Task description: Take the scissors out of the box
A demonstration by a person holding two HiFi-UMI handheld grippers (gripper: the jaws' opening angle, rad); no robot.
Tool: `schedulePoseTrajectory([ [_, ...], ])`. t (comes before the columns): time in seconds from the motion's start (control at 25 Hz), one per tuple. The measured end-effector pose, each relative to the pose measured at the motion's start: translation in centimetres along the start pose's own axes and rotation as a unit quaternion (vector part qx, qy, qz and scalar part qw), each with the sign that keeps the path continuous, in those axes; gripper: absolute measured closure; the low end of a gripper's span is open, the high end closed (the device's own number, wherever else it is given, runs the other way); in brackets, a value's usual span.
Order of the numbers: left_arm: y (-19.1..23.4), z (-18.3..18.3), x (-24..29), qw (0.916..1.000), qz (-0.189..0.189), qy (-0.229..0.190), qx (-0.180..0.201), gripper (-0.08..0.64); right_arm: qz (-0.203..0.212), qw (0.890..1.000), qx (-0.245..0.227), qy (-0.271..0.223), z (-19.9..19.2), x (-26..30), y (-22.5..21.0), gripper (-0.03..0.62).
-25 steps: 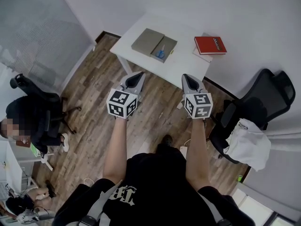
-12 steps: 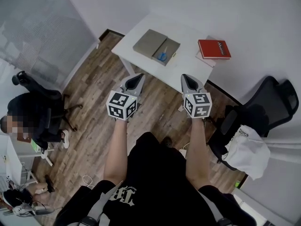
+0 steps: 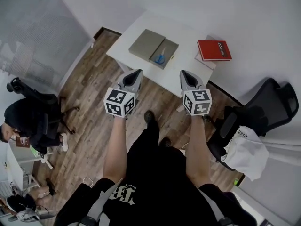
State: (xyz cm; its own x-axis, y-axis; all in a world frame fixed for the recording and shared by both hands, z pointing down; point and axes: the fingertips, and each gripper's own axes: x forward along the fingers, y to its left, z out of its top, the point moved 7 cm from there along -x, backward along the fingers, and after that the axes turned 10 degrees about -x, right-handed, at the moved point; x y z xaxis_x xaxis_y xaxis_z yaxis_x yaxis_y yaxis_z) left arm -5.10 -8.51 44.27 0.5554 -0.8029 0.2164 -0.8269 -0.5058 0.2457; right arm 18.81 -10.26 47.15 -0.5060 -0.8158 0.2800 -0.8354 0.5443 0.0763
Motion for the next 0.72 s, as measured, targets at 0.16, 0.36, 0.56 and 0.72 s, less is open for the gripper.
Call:
schedulePoseTrajectory([
  [0.16,2.0,0.9,3.2,0.9999,-0.010,0.001,-0.004,0.561,-0.008,1.000,0.004,0.005,0.4,2.8,-1.9,0.591],
  [0.36,4.8,2.0,6.6,0.9998,-0.018,0.006,-0.004,0.561,-0.009,1.000,0.008,0.012,0.8,6.3,-3.3,0.591],
  [0.56,7.3,2.3,9.7,0.9995,-0.029,0.013,-0.008,0.561,-0.018,1.000,0.011,0.021,0.8,9.5,-4.8,0.591],
  [0.72,8.5,2.3,11.6,0.9989,-0.044,0.018,-0.008,0.561,-0.024,0.999,0.014,0.024,0.9,11.6,-5.6,0.591],
])
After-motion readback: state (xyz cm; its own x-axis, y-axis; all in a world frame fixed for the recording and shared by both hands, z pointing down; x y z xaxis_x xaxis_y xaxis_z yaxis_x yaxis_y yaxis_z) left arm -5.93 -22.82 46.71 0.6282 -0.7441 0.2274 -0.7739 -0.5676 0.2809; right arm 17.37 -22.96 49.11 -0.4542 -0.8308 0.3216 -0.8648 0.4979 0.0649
